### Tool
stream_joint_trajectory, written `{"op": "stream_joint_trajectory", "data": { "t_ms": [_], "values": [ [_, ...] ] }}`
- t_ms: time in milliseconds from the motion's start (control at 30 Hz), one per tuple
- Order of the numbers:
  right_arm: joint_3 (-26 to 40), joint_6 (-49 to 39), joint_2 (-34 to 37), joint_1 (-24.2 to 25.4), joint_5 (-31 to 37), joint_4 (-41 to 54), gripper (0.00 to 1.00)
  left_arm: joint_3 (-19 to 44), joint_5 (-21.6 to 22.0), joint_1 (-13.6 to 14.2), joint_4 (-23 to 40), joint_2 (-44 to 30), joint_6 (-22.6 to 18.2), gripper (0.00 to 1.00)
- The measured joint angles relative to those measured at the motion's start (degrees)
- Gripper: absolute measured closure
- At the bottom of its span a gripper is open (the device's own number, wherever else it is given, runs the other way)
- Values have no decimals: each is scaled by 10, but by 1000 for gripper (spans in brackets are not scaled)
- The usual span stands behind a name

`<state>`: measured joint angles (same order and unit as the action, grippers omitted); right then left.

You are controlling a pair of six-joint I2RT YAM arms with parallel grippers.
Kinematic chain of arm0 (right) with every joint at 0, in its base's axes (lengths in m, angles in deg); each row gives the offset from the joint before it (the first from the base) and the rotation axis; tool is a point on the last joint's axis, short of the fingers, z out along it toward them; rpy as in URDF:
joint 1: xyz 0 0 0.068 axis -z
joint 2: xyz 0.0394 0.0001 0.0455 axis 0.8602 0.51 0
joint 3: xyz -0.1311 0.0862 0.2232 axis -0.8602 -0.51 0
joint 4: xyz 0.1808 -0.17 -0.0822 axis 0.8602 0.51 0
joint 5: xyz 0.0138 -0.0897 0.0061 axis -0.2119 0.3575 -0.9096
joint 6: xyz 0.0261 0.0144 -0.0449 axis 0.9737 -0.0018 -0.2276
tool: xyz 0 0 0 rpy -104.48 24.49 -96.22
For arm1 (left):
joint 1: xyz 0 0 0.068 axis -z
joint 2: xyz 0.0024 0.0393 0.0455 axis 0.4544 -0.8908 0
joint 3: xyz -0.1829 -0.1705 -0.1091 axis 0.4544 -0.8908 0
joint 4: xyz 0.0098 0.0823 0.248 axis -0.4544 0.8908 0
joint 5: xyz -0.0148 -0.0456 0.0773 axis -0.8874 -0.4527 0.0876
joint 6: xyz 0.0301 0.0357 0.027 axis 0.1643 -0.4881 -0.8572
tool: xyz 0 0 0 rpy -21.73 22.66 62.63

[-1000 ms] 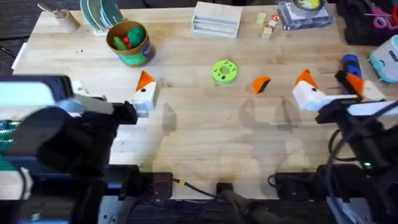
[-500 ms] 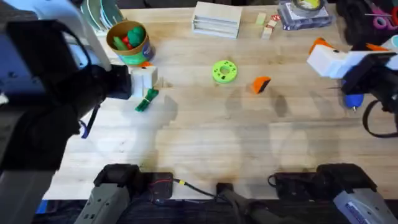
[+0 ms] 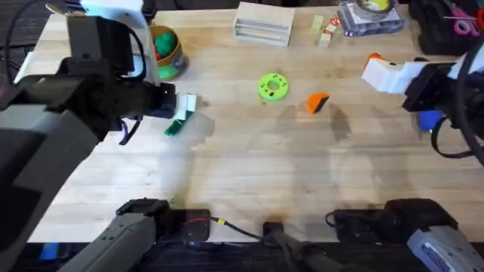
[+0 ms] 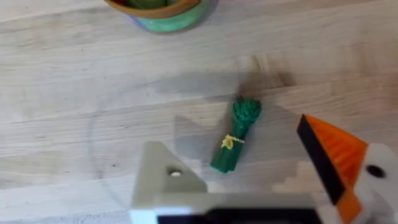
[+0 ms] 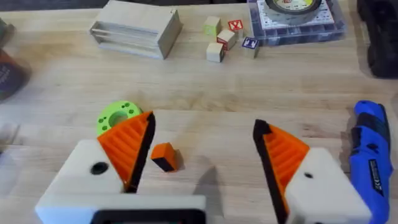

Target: Pick up the gripper from the table and insert it into the empty holder that is missing its gripper. Then pick up a screw, insert it into the mounting hole, and use the screwdriver to tighten it. Finally, clean up the table by picking up the vegetable and placing it into the bucket.

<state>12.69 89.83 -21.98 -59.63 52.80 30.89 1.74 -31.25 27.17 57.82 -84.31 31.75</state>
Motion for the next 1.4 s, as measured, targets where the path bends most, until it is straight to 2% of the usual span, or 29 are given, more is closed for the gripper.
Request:
{"op": "stream_joint_trajectory", "data": {
  "t_ms": [33, 67, 200, 233, 267, 300, 467, 500, 533, 567, 733, 767, 933, 967, 1167, 1400],
  "values": [
    [0, 0, 0, 0, 0, 0, 10, 0, 0, 0, 0, -12, 0, 97],
    [0, 0, 0, 0, 0, 0, 10, 0, 0, 0, 0, -20, 0, 222],
    [0, 0, 0, 0, 0, 0, 11, 0, 0, 0, -2, -38, -2, 850],
    [0, 0, 0, 0, 0, 0, 10, 0, 0, 0, -2, -38, -4, 961],
    [0, 0, 0, 0, 0, 0, 10, 0, 0, 0, -2, -38, -4, 986],
    [0, 0, 0, 0, 0, 0, 9, 0, 0, 0, -2, -38, -7, 931],
    [0, 0, 0, 0, 0, 0, 10, 2, 0, 0, 9, -27, 4, 150],
    [0, 0, 0, 0, 0, 0, 10, 5, -1, 0, 16, -21, 9, 45],
    [0, 0, 0, 0, 0, 0, 10, 12, -1, 0, 21, -13, 11, 23],
    [0, 0, 0, 0, 0, 0, 10, 20, -2, 0, 24, -7, 15, 100],
    [0, 0, 0, 0, 0, 0, 10, 79, -3, 0, 26, 42, 15, 870],
    [0, 0, 0, 0, 0, 0, 10, 89, -5, 0, 26, 54, 13, 865],
    [0, 0, 0, 0, 0, 0, 10, 136, -19, 0, 21, 116, 16, 92],
    [0, 0, 0, 0, 0, 1, 10, 141, -23, 0, 17, 128, 19, 32],
    [0, 0, 0, 0, 0, 9, 10, 151, -35, 0, -2, 194, 20, 8],
    [0, 0, 0, 0, 0, 10, 10, 151, -107, 0, -8, 206, 20, 9]
  ]
}}
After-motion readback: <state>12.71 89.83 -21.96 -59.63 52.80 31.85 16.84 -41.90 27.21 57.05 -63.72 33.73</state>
